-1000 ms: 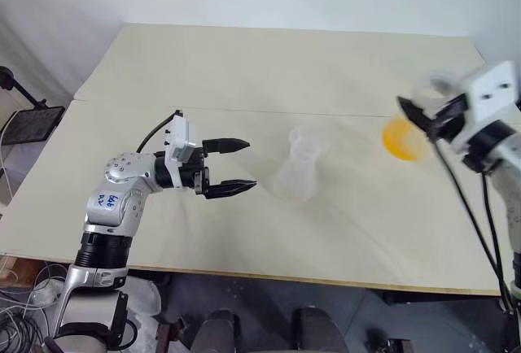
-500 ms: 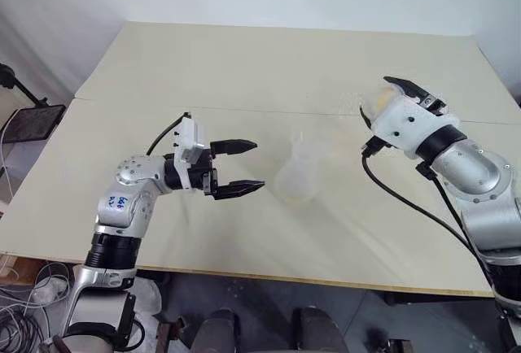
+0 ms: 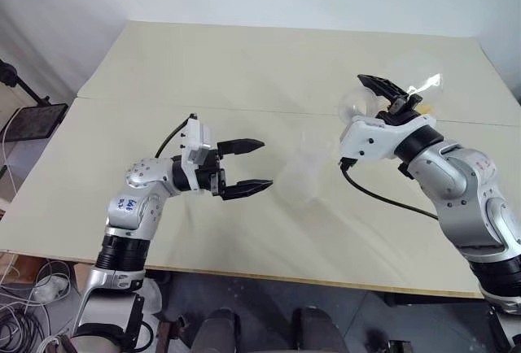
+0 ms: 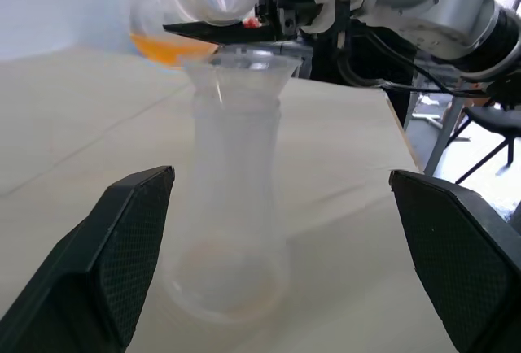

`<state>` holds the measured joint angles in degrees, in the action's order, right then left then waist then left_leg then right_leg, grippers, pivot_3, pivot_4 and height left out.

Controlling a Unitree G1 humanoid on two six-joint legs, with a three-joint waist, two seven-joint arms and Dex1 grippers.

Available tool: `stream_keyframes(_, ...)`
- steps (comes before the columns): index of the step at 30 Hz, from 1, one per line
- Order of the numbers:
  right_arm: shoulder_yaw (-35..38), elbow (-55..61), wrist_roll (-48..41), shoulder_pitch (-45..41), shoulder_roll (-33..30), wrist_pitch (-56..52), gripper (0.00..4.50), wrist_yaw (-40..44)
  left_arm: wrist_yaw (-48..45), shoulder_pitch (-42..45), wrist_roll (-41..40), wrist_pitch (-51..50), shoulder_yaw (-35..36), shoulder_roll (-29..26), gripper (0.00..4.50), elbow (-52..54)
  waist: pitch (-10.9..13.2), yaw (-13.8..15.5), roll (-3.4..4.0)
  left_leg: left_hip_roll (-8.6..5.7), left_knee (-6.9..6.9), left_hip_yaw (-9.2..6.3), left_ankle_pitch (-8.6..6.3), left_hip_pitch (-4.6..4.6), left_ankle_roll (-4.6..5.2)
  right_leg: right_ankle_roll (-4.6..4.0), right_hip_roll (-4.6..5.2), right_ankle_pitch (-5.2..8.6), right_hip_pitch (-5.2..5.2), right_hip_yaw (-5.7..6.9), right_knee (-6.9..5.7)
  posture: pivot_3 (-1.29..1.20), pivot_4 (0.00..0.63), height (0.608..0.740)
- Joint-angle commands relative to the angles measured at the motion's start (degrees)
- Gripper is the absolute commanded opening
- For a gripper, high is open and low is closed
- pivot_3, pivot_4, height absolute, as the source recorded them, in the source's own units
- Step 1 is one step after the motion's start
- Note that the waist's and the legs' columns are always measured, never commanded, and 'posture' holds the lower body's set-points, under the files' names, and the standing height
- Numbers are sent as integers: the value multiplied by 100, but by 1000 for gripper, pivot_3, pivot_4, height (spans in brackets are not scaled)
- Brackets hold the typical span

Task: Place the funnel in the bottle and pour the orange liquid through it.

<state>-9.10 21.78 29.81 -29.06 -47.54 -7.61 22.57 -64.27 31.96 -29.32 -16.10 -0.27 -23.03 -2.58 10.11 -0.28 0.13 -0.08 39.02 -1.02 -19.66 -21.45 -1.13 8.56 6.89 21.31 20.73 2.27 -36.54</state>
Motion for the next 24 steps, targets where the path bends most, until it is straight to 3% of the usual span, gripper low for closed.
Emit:
stream_keyframes(1,20,-7,415,-164,-117,399,2481,-5,43,13,-53,150,64,30,4500,181,0,-1,0,0,0,0,0,0,0,0,0,0,0,0,0,0,150,740)
stream_keyframes(24,87,-259,1496,-259,146,1376,2481,-254,24,-89,67,345,-57,41,4500,14,0,-6,0,0,0,1,0,0,0,0,0,0,1,0,-2,0,150,740)
